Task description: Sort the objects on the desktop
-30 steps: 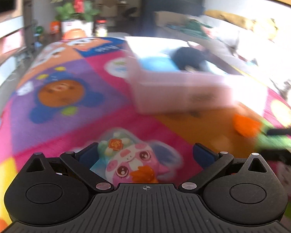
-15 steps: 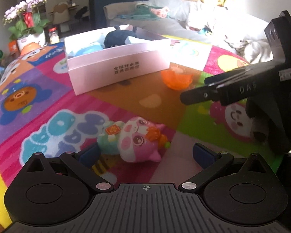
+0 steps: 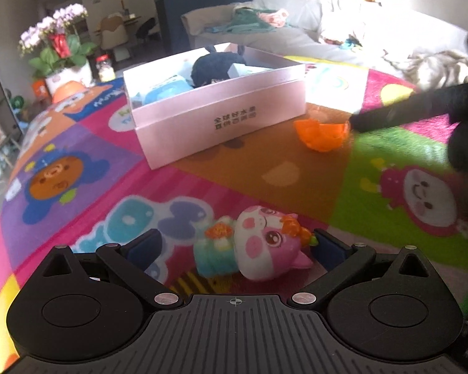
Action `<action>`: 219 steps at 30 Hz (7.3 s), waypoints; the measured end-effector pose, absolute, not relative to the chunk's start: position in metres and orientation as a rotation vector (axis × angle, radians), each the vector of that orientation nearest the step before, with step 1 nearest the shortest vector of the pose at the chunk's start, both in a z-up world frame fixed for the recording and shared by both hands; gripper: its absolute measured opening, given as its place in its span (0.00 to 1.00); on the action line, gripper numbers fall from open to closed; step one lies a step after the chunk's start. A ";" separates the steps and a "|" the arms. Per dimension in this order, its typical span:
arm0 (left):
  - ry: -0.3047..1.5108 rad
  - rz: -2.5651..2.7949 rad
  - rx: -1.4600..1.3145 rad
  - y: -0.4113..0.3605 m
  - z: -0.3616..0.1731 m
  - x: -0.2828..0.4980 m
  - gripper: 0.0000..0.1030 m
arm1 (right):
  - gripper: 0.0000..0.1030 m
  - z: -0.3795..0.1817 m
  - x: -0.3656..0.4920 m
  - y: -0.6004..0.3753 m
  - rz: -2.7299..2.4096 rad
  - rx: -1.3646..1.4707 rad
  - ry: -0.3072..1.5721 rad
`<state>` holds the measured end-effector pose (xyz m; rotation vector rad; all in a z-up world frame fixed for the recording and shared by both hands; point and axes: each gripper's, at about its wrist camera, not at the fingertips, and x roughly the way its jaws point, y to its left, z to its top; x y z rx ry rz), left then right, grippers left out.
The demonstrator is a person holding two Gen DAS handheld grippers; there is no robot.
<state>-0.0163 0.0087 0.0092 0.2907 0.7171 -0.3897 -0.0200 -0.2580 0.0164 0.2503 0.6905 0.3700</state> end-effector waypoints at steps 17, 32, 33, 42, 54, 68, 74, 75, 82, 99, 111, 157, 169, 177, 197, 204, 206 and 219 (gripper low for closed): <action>0.828 -0.443 0.077 -0.004 0.017 -0.052 1.00 | 1.00 0.017 -0.035 -0.266 0.301 0.271 0.619; 0.698 -0.338 0.155 -0.005 0.019 -0.045 1.00 | 1.00 0.015 -0.031 -0.266 0.276 0.275 0.630; 0.695 -0.335 0.163 -0.006 0.017 -0.041 0.97 | 1.00 0.015 -0.031 -0.266 0.275 0.274 0.631; 0.639 -0.353 0.209 -0.017 0.011 -0.034 0.52 | 1.00 0.014 -0.029 -0.264 0.267 0.263 0.644; 0.639 -0.226 0.183 -0.009 0.007 -0.019 0.60 | 1.00 0.016 -0.027 -0.235 0.267 0.084 0.666; 0.661 -0.271 0.068 0.009 0.009 -0.022 0.79 | 0.55 0.018 0.006 -0.189 0.311 -0.042 0.741; 0.672 -0.269 0.132 -0.007 0.006 -0.016 0.64 | 0.55 0.032 -0.017 -0.193 0.382 -0.063 0.757; 0.667 -0.275 0.151 -0.009 0.007 -0.019 0.61 | 0.55 0.034 -0.022 -0.194 0.402 -0.073 0.767; 0.581 -0.334 0.233 -0.014 0.035 -0.043 0.52 | 0.55 0.082 -0.060 -0.217 0.455 -0.118 0.688; 0.366 -0.233 0.191 -0.020 0.074 0.073 0.88 | 0.55 0.154 -0.020 -0.236 0.345 -0.083 0.447; 0.441 -0.217 -0.049 0.034 0.028 0.038 0.93 | 0.55 0.158 0.121 -0.193 0.332 -0.139 0.475; 0.695 0.009 0.005 0.008 -0.002 0.027 1.00 | 1.00 0.013 0.018 -0.221 0.181 -0.011 0.793; 0.692 0.034 0.014 0.005 -0.002 0.027 1.00 | 1.00 0.005 0.030 -0.215 0.204 -0.077 0.752; 0.692 0.058 -0.005 0.003 -0.002 0.030 1.00 | 1.00 0.002 0.040 -0.215 0.193 -0.061 0.714; 0.693 0.061 -0.004 0.001 -0.002 0.029 1.00 | 1.00 -0.001 0.040 -0.216 0.197 -0.058 0.689; 0.693 0.061 -0.003 0.001 -0.002 0.029 1.00 | 1.00 -0.001 0.040 -0.216 0.197 -0.058 0.689; 0.693 0.061 -0.003 0.001 -0.002 0.029 1.00 | 1.00 -0.001 0.040 -0.216 0.197 -0.057 0.689; 0.692 0.057 -0.007 0.001 -0.002 0.029 1.00 | 1.00 -0.001 0.040 -0.216 0.196 -0.058 0.689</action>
